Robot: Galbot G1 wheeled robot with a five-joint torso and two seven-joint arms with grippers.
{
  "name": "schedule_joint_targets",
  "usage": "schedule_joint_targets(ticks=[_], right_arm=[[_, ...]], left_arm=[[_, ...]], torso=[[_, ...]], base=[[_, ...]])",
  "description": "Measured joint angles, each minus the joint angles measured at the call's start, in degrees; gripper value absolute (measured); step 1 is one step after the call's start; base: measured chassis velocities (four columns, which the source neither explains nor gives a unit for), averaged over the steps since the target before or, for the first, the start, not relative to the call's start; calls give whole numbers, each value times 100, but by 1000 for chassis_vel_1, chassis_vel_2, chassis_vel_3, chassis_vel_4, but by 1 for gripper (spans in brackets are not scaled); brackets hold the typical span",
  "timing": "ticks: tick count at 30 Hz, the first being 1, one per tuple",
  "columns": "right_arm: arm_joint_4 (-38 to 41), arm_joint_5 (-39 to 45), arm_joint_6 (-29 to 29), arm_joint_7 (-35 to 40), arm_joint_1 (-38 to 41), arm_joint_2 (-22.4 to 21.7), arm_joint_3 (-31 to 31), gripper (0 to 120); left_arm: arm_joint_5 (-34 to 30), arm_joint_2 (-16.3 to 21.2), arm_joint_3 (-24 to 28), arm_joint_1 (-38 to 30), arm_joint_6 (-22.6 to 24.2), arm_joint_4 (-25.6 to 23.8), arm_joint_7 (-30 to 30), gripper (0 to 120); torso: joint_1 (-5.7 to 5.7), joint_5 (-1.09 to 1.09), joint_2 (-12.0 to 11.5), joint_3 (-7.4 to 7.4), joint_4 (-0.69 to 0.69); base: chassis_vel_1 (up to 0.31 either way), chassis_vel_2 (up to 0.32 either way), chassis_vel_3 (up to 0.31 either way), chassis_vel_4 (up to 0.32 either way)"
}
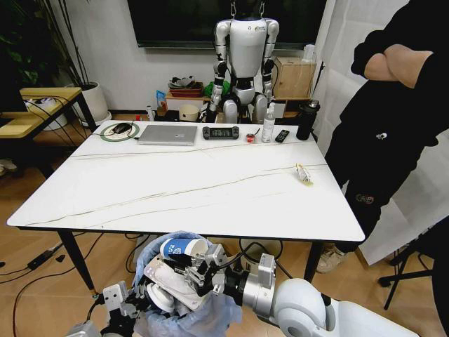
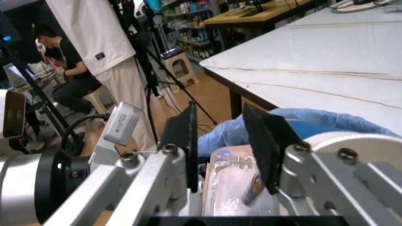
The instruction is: Pick up the trash bin and place the trash from the table into it.
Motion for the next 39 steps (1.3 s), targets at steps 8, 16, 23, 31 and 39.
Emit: schedule_joint_targets(ticks=[8,16,23,31,39], right_arm=[[110,35,36,46,22,-4,171,58],[258,403,-170,574,301,139,1021,90],[-644,464,-1139,1501,740,396,2121,100],[-2899,-205,-1034,1182,1415,478,2698,100],[-4392,-685,-789,805,1605,522,2919,100]], left_arm=[[-72,9,19,30,110,29,-126,0],[-170,56,16,61,175,97,-247,0],[-194,72,-7,38,167,58,-233,0],[-163,14,-23,50,128,-43,-196,0],[-58,-64,12,71,91,-64,-151,0]], torso=[[0,0,0,0,0],[0,0,0,0,0],[0,0,0,0,0],[2,1,0,1,0],[1,0,0,1,-1]], base=[[0,0,0,0],[0,0,0,0],[0,0,0,0],[0,0,0,0],[0,0,0,0]])
